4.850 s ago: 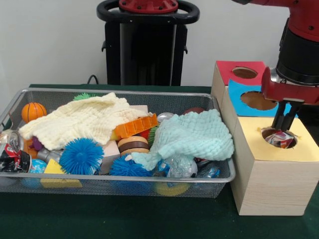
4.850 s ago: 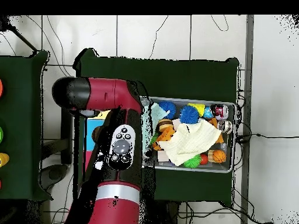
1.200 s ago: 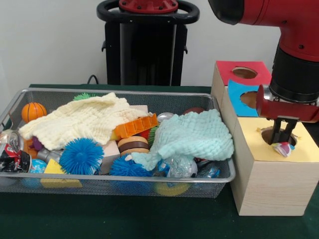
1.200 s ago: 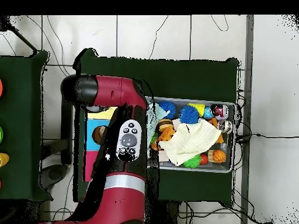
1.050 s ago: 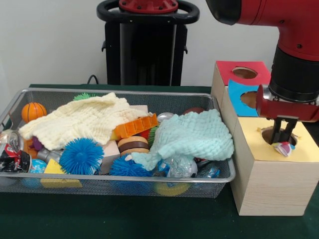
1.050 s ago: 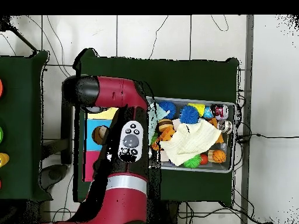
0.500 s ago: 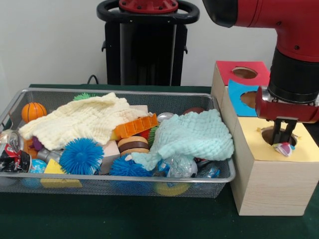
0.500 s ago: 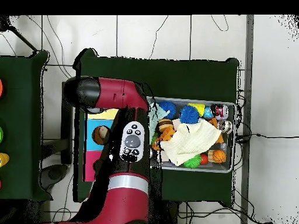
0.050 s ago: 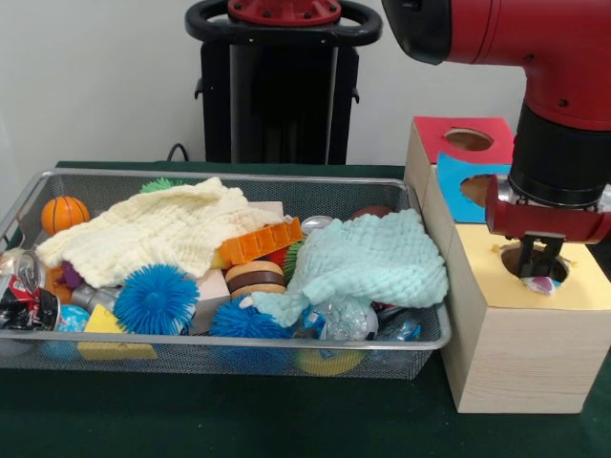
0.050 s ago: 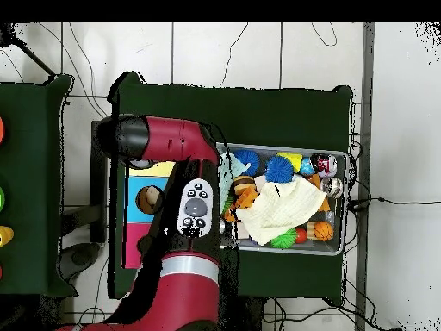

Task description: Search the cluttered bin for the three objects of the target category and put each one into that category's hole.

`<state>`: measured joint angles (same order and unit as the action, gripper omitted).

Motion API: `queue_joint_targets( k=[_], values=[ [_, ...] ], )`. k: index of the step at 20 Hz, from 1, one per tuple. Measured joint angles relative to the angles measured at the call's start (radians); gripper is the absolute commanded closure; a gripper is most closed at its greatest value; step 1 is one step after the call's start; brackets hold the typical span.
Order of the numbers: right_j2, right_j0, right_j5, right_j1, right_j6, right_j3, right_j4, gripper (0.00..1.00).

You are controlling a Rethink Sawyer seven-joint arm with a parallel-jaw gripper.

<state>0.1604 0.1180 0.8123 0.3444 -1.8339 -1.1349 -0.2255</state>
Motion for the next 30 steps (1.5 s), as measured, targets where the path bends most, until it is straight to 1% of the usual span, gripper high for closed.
queue_joint_targets(
  k=[10, 16, 23, 30],
  values=[
    [0.005, 0.006, 0.000, -0.056, 0.000, 0.048, 0.000, 1.00],
    [0.006, 0.006, 0.000, -0.081, 0.000, 0.064, 0.001, 1.00],
    [0.005, -0.001, 0.000, -0.097, 0.000, 0.073, 0.000, 1.00],
    [0.005, -0.001, 0.000, -0.098, 0.000, 0.075, 0.000, 1.00]
  ],
)
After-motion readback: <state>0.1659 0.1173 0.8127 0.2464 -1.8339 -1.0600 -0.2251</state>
